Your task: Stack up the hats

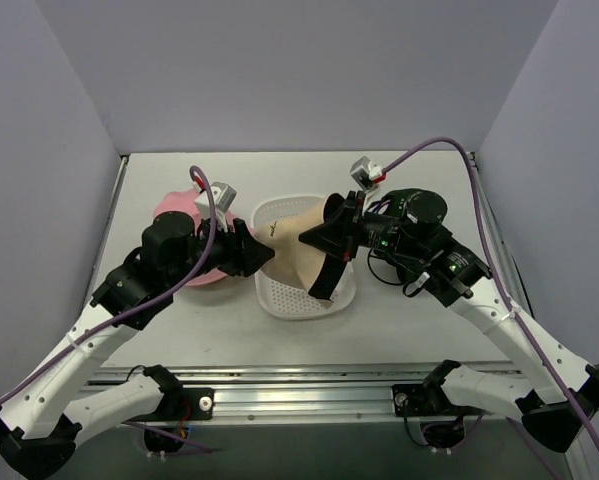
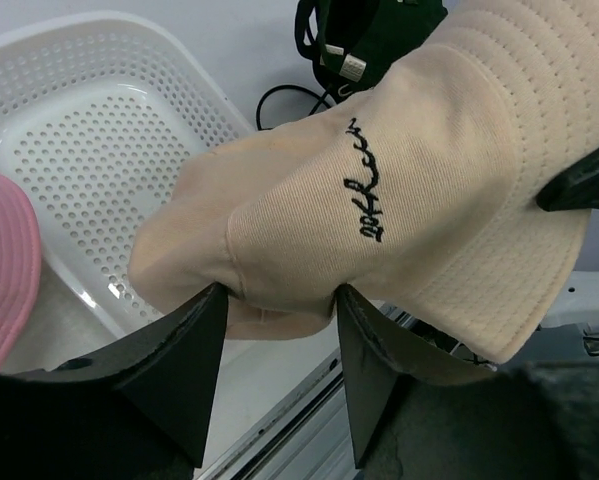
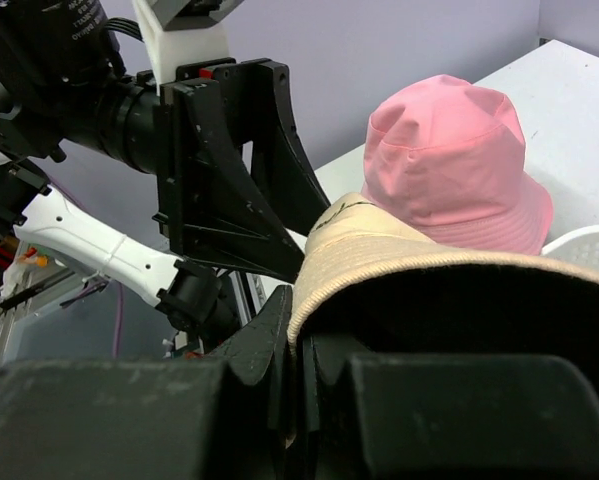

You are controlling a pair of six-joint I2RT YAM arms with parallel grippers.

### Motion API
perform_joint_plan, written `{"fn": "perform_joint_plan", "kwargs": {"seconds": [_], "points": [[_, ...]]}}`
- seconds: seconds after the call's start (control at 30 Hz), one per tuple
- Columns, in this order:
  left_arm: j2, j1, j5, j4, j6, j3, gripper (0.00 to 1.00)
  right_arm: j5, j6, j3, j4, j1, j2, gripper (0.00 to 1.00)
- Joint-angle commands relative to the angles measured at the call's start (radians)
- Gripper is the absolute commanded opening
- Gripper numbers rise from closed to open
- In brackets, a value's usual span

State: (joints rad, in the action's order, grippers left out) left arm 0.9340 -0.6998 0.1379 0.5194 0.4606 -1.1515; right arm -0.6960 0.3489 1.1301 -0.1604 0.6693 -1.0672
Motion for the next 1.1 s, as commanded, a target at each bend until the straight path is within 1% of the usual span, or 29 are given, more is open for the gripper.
{"fn": "perform_joint_plan", "kwargs": {"seconds": [0.0, 0.03, 0.07, 0.13, 0.17, 0.2, 0.33, 0.43, 0.47, 0.53, 0.57, 0.6, 0.67, 0.7, 0.73, 0.8, 0.83, 0.87, 0.9, 0.97, 1.07], "points": [[0.014, 0.003, 0.005, -0.1, 0.033, -0.008, 0.55, -0.002, 0.025, -0.006, -0.136, 0.007, 0.027, 0.0], [0.022, 0.002, 0.006, -0.111, 0.036, -0.007, 0.49, -0.002, 0.025, -0.009, -0.139, 0.009, 0.029, 0.0], [0.026, 0.003, 0.008, -0.119, 0.041, -0.007, 0.36, 0.0, 0.028, -0.012, -0.142, 0.009, 0.029, 0.0], [0.045, 0.003, 0.003, -0.133, 0.047, -0.014, 0.2, 0.001, 0.03, -0.024, -0.154, 0.01, 0.03, 0.0], [0.048, 0.003, -0.003, -0.134, 0.049, -0.026, 0.04, 0.001, 0.033, -0.026, -0.159, 0.012, 0.032, 0.0], [0.054, 0.003, -0.004, -0.136, 0.052, -0.033, 0.02, 0.003, 0.033, -0.027, -0.165, 0.012, 0.033, 0.0], [0.062, 0.003, -0.026, -0.125, 0.058, -0.069, 0.02, 0.019, 0.036, -0.023, -0.166, 0.012, 0.041, 0.0], [0.063, 0.003, -0.095, -0.056, 0.03, -0.151, 0.02, 0.067, 0.029, -0.001, -0.162, 0.012, 0.039, 0.0], [0.068, 0.003, -0.134, 0.009, -0.002, -0.221, 0.02, 0.084, 0.027, 0.019, -0.171, 0.012, 0.033, 0.0], [0.091, 0.003, -0.211, 0.085, -0.051, -0.302, 0.02, 0.121, 0.028, 0.036, -0.201, 0.012, 0.003, 0.0], [0.098, 0.003, -0.287, 0.155, -0.066, -0.341, 0.02, 0.119, 0.036, 0.06, -0.246, 0.012, -0.013, 0.0], [0.115, 0.003, -0.325, 0.186, -0.082, -0.412, 0.02, 0.112, 0.048, 0.078, -0.266, 0.012, -0.032, 0.0], [0.13, 0.003, -0.398, 0.262, -0.12, -0.48, 0.02, 0.058, 0.065, 0.126, -0.306, 0.012, -0.105, 0.0], [0.147, 0.003, -0.459, 0.284, -0.129, -0.541, 0.02, 0.04, 0.073, 0.188, -0.312, 0.013, -0.132, 0.0], [0.158, 0.005, -0.484, 0.301, -0.149, -0.569, 0.02, 0.026, 0.081, 0.218, -0.321, 0.013, -0.181, 0.0], [0.184, 0.005, -0.526, 0.34, -0.175, -0.626, 0.02, 0.001, 0.1, 0.269, -0.369, 0.016, -0.224, 0.0], [0.196, 0.005, -0.546, 0.352, -0.187, -0.681, 0.02, -0.008, 0.123, 0.311, -0.392, 0.016, -0.264, 0.0], [0.206, 0.005, -0.572, 0.375, -0.207, -0.706, 0.02, -0.034, 0.14, 0.33, -0.451, 0.016, -0.284, 0.0], [0.221, 0.005, -0.602, 0.381, -0.221, -0.726, 0.02, -0.051, 0.157, 0.35, -0.487, 0.021, -0.307, 0.0], [0.235, 0.006, -0.711, 0.383, -0.262, -0.77, 0.02, -0.069, 0.197, 0.414, -0.548, 0.024, -0.375, 0.0], [0.261, 0.008, -0.846, 0.369, -0.315, -0.821, 0.02, -0.085, 0.211, 0.525, -0.565, 0.029, -0.467, 0.0]]}}
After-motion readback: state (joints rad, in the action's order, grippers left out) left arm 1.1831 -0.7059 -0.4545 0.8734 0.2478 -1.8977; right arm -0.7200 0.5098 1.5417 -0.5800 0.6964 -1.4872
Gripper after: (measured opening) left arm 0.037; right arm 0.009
